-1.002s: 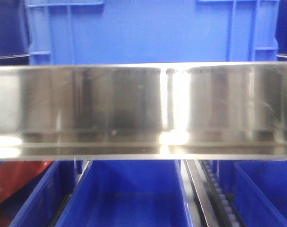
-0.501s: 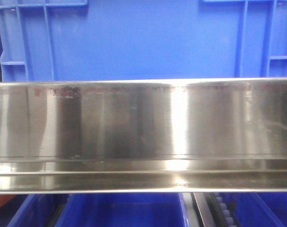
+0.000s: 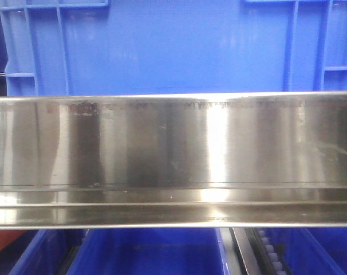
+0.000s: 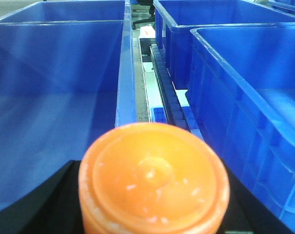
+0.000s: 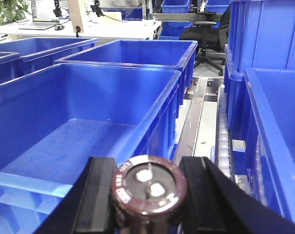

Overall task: Place cylindrical capacitor in blue bin on shelf
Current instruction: 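Extend both grippers over the nearest blue bin, then open left gripper to drop orange cylinder into the blue bin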

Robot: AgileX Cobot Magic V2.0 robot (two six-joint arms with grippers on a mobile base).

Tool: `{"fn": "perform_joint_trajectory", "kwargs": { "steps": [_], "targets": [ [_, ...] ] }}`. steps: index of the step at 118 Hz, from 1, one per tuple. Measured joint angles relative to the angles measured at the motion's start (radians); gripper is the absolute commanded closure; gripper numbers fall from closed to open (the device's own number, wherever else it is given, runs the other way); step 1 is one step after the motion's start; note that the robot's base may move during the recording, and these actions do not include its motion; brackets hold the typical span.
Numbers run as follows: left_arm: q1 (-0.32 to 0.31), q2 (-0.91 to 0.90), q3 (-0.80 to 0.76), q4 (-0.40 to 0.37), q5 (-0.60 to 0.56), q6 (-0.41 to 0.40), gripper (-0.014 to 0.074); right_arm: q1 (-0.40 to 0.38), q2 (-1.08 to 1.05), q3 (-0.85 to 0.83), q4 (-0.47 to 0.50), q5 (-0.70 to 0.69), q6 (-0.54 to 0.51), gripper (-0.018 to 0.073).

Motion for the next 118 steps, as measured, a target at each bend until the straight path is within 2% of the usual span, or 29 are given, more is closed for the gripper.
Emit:
{"fn": "perform_joint_trajectory", "kwargs": {
  "steps": [99,118],
  "targets": [
    [0.0,0.0,0.0,-0.002,0.0,0.0,0.0707,0.0,0.0,0.0,0.0,0.0,0.002,0.072],
    [0.0,0.002,-0.002,-0.01,-0.038,0.0,0.0707,0.0,0.0,0.0,0.0,0.0,0.002,0.072]
  ]
}}
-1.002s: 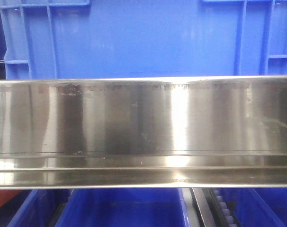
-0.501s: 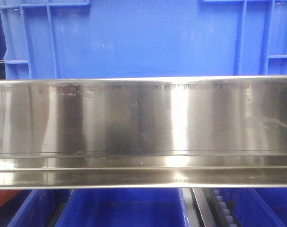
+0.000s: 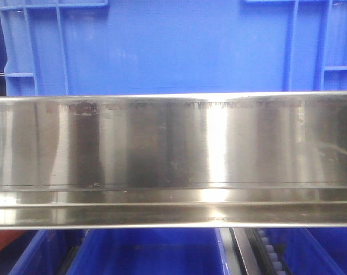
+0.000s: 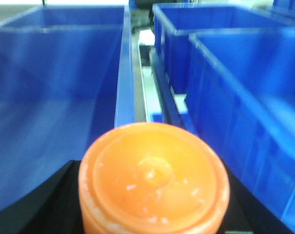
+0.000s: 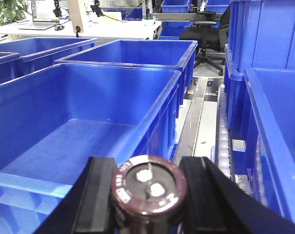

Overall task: Place cylindrical capacitor in blue bin on shelf
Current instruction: 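Open left gripper to drop orange cylinder into the blue bin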

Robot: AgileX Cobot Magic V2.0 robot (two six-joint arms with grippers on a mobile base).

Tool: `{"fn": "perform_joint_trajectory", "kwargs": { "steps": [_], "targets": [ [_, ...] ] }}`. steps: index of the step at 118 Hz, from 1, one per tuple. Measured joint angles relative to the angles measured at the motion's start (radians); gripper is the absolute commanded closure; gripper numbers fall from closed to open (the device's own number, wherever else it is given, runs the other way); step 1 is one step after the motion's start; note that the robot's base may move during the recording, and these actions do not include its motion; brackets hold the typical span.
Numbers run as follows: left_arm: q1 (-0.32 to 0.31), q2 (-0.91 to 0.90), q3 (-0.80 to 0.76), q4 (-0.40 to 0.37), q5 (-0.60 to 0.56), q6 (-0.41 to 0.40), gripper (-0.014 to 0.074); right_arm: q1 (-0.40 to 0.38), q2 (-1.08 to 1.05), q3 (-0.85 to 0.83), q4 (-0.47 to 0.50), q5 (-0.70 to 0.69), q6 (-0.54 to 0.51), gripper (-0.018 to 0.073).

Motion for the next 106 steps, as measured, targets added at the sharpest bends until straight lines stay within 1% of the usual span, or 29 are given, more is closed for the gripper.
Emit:
{"fn": "perform_joint_trajectory", "kwargs": {
  "steps": [9,16,17,18,21,30,46,50,60,66,77,97,106],
  "targets": [
    [-0.027,0.023,-0.018,-0.011,-0.002,0.019,0.0707,0.0,0.0,0.0,0.0,0.0,-0.002,0.072],
    [-0.082,0.058,-0.051,-0.023,-0.002,0.048,0.0707,0.0,0.0,0.0,0.0,-0.002,-0.002,0.072],
    [-0.082,0.063,-0.055,-0.023,-0.002,0.051,0.0707,0.0,0.0,0.0,0.0,-0.002,-0.002,0.072],
    [-0.105,0.073,-0.065,-0.028,-0.002,0.057,0.0707,0.0,0.0,0.0,0.0,-0.002,-0.002,0.072],
    [-0.121,0.089,-0.082,-0.034,-0.002,0.063,0.0707,0.0,0.0,0.0,0.0,-0.002,-0.002,0.072],
    [-0.225,0.156,-0.152,-0.059,-0.007,0.077,0.0707,0.0,0.0,0.0,0.0,-0.004,-0.002,0.072],
    [-0.386,0.305,-0.29,-0.073,-0.053,0.084,0.0707,0.0,0.0,0.0,0.0,-0.004,-0.002,0.072],
    [-0.422,0.348,-0.327,-0.074,-0.067,0.086,0.0707,0.0,0.0,0.0,0.0,-0.004,-0.002,0.072],
    [-0.489,0.466,-0.41,-0.074,-0.096,0.086,0.0707,0.0,0.0,0.0,0.0,-0.004,-0.002,0.072],
    [-0.514,0.537,-0.452,-0.079,-0.11,0.086,0.0707,0.0,0.0,0.0,0.0,-0.004,-0.002,0.072],
    [-0.535,0.662,-0.52,-0.082,-0.137,0.086,0.0707,0.0,0.0,0.0,0.0,-0.005,0.0,0.072],
    [-0.532,0.855,-0.608,-0.082,-0.166,0.086,0.0707,0.0,0.0,0.0,0.0,-0.007,0.0,0.072],
    [-0.532,0.922,-0.631,-0.098,-0.168,0.086,0.0692,0.0,0.0,0.0,0.0,-0.007,0.0,0.072]
  ]
}}
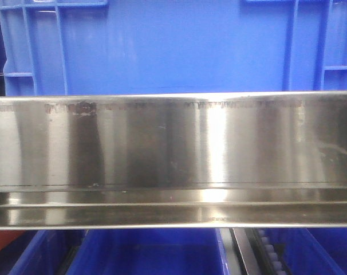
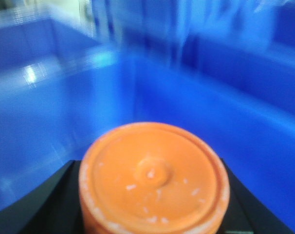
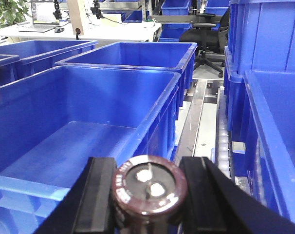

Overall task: Place cylindrical capacitor in blue bin on shelf
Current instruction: 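Open left gripper to drop orange cylinder into the blue bin, then lower right gripper with capacitor down into the blue bin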

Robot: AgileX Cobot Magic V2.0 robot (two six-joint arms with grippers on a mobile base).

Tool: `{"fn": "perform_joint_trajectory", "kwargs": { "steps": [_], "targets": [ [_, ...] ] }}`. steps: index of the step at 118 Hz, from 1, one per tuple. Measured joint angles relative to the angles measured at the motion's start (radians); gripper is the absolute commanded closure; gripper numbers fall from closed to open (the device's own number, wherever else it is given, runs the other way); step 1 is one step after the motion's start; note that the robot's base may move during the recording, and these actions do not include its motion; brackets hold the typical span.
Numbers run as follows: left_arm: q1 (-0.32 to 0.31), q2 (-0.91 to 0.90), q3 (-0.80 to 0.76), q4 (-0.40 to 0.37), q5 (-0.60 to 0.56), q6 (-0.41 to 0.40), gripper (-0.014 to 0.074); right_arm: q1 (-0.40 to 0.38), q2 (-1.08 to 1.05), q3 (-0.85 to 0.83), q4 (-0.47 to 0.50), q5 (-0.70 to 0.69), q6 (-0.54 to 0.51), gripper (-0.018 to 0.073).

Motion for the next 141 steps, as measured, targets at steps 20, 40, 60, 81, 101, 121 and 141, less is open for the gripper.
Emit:
{"fn": "perform_joint_trajectory", "kwargs": {
  "steps": [20,40,60,81,101,121,141],
  "targets": [
    [0.002,0.108,-0.04,-0.037,0.007,0.0,0.0482,0.0,0.0,0.0,0.0,0.0,0.0,0.072],
    [0.002,0.146,-0.048,-0.045,0.044,0.0,0.0132,0.0,0.0,0.0,0.0,0.0,0.0,0.072],
    [0.002,0.148,-0.052,-0.048,0.069,0.0,-0.0013,0.0,0.0,0.0,0.0,0.0,0.0,0.072],
    [0.002,0.14,-0.1,-0.05,0.16,0.0,0.0006,0.0,0.0,0.0,0.0,0.0,0.0,0.072],
    [0.002,0.056,-0.126,-0.045,0.218,0.0,0.0239,0.0,0.0,0.0,0.0,0.0,0.0,0.072],
    [0.002,-0.078,-0.123,0.0,0.226,0.0,0.0559,0.0,0.0,0.0,0.0,0.01,0.0,0.072],
    [0.002,-0.222,-0.051,0.029,0.228,0.0,0.0707,0.0,0.0,0.0,0.0,0.01,0.0,0.072]
  ]
}}
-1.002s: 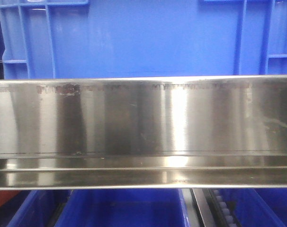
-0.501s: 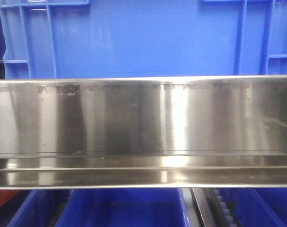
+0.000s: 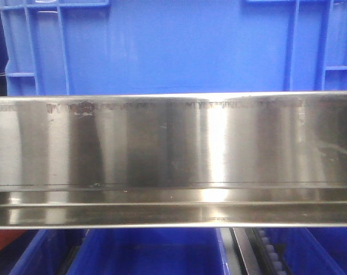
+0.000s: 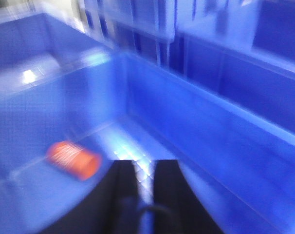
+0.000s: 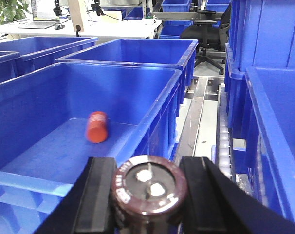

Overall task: Place cylindrical capacitor in blue bin on shelf
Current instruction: 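Lower right gripper with capacitor down into the blue bin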

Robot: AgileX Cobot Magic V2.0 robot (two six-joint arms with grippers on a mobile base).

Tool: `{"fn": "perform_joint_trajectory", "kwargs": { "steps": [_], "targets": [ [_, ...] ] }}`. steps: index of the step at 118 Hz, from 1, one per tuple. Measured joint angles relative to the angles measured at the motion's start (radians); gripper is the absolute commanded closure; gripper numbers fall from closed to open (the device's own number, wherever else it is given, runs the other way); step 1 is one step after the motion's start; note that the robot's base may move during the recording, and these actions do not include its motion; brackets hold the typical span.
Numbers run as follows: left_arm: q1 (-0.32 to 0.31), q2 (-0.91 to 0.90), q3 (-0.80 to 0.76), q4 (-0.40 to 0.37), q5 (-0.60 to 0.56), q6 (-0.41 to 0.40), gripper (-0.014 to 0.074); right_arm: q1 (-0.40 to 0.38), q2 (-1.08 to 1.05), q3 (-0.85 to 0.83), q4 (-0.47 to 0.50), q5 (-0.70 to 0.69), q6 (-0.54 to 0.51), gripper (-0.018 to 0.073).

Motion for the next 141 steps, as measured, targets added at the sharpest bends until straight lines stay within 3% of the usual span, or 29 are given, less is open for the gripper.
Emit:
{"fn": "perform_joint_trajectory", "kwargs": {
  "steps": [37,66,108,141],
  "targets": [
    [0.049,-0.297,0.351,0.048,-0.016,-0.032,0.0707,0.0,0.038,-0.021,0.0,0.0,-0.014,0.072],
    [0.083,-0.568,0.565,0.05,-0.067,-0.035,0.0707,0.026,0.202,-0.205,0.0,0.007,-0.04,0.072],
    [0.087,-0.725,0.632,0.05,-0.059,-0.036,0.0707,0.211,0.587,-0.537,0.0,0.083,-0.093,0.072],
    [0.087,-0.727,0.633,0.031,-0.057,-0.036,0.0707,0.23,0.857,-0.624,-0.002,0.129,-0.098,0.072]
  ]
}}
